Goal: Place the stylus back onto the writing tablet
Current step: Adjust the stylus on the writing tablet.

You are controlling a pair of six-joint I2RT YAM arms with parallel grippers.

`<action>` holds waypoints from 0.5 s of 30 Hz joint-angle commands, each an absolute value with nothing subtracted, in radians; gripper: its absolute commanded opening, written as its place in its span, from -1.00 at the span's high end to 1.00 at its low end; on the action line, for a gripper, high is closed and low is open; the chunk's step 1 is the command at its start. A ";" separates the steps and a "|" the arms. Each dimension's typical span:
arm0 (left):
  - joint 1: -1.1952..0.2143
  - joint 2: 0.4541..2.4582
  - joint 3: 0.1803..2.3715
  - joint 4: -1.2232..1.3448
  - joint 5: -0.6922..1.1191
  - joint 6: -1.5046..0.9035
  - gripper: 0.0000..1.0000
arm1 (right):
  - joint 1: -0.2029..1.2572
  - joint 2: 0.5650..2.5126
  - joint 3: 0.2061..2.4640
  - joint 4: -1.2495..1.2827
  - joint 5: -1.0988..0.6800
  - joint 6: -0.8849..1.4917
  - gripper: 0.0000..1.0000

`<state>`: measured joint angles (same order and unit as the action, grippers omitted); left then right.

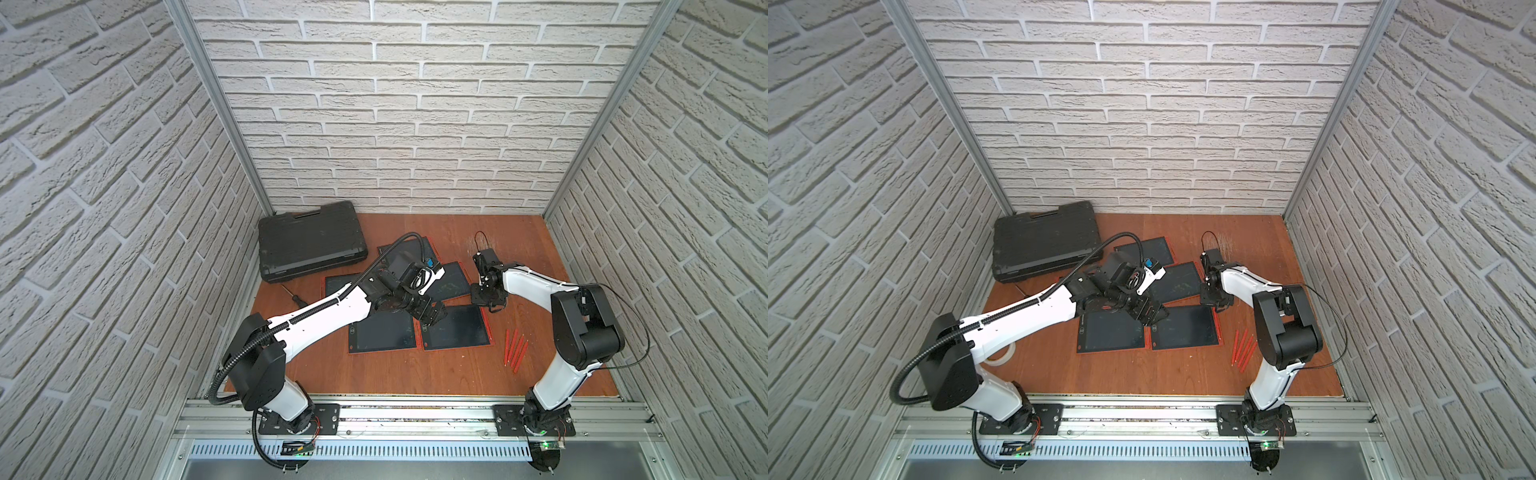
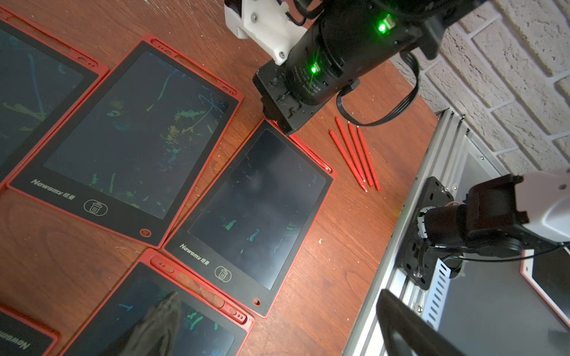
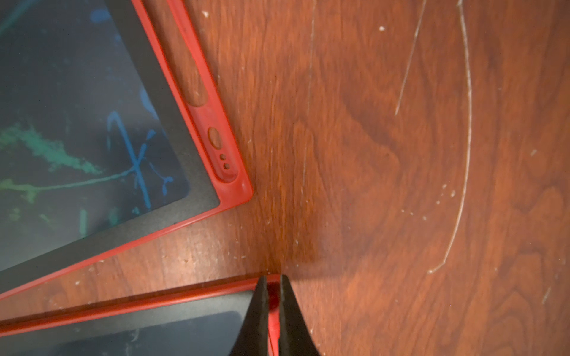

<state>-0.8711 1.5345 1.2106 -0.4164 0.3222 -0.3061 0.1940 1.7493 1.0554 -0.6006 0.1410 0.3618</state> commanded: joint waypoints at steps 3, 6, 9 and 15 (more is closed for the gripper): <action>-0.876 1.516 1.240 -0.418 0.319 -0.288 -0.96 | 0.189 1.698 1.024 -0.603 0.147 0.363 0.80; -0.876 1.517 1.241 -0.419 0.319 -0.288 -0.96 | 0.187 1.686 1.017 -0.604 0.147 0.360 0.80; -0.876 1.517 1.241 -0.419 0.319 -0.287 -0.96 | 0.188 1.677 1.010 -0.604 0.145 0.360 0.80; -0.877 1.518 1.240 -0.420 0.317 -0.286 -0.96 | 0.188 1.655 1.011 -0.611 0.138 0.363 0.80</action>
<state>-0.8711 1.5345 1.2106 -0.4194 0.3214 -0.3061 0.1932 1.7039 1.0199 -0.6056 0.1371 0.3618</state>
